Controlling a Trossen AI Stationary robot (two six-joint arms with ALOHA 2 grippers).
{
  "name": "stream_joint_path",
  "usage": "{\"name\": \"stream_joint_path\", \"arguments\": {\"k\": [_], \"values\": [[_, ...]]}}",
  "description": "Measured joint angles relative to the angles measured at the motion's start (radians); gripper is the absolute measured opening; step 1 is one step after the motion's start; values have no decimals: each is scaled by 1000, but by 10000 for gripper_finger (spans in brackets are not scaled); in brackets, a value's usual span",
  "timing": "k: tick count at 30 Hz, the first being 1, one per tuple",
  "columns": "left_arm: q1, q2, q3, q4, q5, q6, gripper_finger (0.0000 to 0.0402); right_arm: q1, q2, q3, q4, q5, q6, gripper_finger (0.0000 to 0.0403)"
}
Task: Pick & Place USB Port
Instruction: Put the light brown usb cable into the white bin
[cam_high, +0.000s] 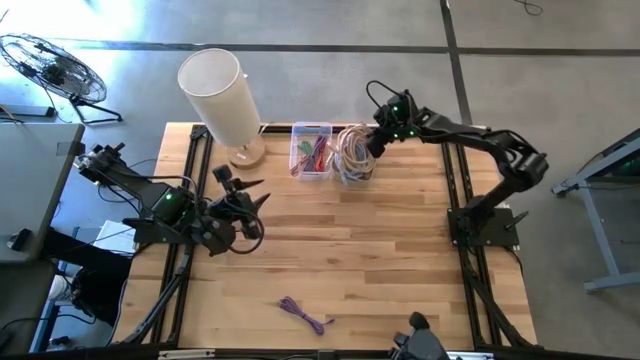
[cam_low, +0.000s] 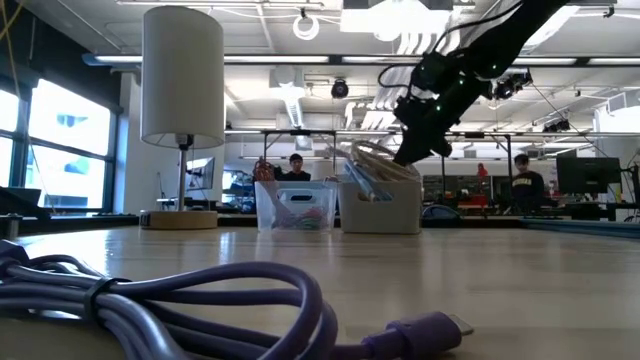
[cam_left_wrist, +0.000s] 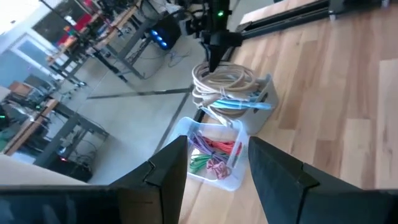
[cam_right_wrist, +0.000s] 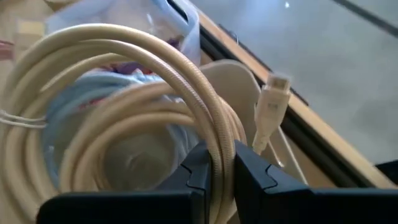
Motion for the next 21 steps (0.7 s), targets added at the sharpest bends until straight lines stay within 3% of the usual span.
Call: {"name": "stream_joint_path", "arguments": {"k": [9,21], "values": [[0,0,0,1,58,0,166,-12,79,2,26,-10,2,31],[0,0,0,1,111,-1,166,-38,86,2,13,5,35,31]]}}
